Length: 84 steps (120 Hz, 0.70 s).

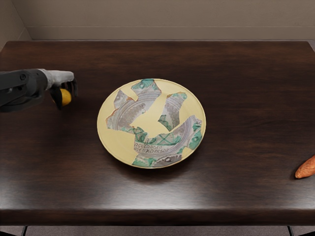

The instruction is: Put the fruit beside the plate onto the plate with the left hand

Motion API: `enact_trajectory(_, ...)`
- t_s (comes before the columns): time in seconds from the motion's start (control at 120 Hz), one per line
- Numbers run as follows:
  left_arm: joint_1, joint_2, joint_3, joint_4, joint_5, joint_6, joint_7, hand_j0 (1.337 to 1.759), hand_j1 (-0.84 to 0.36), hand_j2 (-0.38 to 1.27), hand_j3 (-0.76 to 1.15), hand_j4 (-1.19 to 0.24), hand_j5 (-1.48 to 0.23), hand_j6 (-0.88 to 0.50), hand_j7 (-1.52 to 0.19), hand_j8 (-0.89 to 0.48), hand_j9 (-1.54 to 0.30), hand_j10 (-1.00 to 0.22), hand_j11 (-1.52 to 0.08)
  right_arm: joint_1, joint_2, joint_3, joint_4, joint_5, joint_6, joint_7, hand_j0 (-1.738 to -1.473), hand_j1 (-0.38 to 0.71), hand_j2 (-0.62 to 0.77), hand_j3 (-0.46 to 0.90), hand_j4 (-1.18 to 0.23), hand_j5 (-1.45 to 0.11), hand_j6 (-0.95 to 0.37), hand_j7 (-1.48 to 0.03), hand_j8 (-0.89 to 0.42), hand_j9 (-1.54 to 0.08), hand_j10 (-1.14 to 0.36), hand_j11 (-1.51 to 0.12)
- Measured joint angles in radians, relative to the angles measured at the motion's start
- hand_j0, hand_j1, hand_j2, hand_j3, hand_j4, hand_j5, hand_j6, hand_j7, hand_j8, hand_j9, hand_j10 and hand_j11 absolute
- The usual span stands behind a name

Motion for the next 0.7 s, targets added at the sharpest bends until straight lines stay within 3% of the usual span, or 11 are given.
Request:
enact_trajectory(0.117, -0.022, 0.022, -0.019, -0.074, -0.038, -0.023, 0.012, 1.658, -0.29, 0.40, 0.00, -0.61, -0.82, -0.57, -0.81, -0.50, -0.81, -0.62, -0.81, 0.000, 0.000, 0.000, 0.000, 0.000, 0.000, 0.000, -1.658, -0.31, -0.01, 0.00, -0.03, -0.04, -0.03, -0.04, -0.03, -0.04, -0.03, -0.04)
enact_trajectory(0.275, -0.050, 0.024, -0.056, -0.116, -0.082, -0.060, 0.025, 1.658, -0.31, 0.46, 0.00, -0.62, -0.83, -0.57, -0.82, -0.50, -0.82, -0.63, -0.82, -0.002, 0.000, 0.000, 0.000, 0.000, 0.000, 0.000, -1.658, -0.31, -0.01, 0.00, -0.03, -0.04, -0.03, -0.04, -0.03, -0.04, -0.03, -0.04)
enact_trajectory(0.7, -0.123, -0.011, -0.136, -0.134, -0.206, -0.179, 0.050, 1.657, -0.30, 0.51, 0.00, -0.66, -0.88, -0.58, -0.87, -0.51, -0.87, -0.67, -0.87, -0.008, 0.000, 0.001, 0.000, 0.000, -0.001, 0.000, -1.658, -0.31, -0.01, 0.00, -0.03, -0.04, -0.03, -0.04, -0.03, -0.04, -0.03, -0.04)
